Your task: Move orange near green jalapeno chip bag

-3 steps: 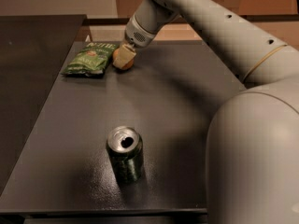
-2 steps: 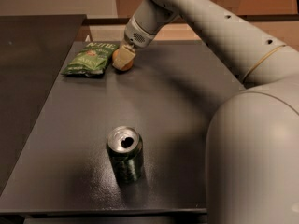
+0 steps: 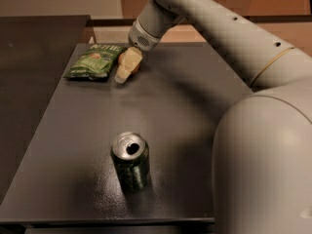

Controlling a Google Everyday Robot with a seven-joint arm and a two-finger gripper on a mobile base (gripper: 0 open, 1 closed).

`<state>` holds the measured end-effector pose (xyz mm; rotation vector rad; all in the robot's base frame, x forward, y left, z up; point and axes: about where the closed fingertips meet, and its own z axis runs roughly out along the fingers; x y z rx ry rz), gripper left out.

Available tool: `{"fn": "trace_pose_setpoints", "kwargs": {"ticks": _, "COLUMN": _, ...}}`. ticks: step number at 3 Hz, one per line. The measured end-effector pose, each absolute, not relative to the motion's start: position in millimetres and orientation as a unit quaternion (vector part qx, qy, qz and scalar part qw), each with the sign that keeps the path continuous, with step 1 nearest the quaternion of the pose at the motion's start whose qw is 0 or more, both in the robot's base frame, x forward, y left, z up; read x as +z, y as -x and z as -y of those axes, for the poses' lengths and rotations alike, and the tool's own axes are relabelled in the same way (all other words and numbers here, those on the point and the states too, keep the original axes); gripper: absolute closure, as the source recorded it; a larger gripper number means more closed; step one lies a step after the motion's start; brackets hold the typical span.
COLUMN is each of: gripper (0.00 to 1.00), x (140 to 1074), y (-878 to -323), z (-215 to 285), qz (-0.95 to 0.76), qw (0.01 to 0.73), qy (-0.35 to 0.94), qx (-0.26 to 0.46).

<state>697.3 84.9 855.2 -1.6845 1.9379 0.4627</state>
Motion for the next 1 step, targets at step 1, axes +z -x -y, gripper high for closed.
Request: {"fn": "trace_pose_setpoints", "kwargs": {"ticks": 1, "gripper": 0.00, "x": 855.1, "y": -697.3, "z": -85.0, "qz": -0.717, "qw": 0.263, "qy": 0.623, "qx": 0.171}}
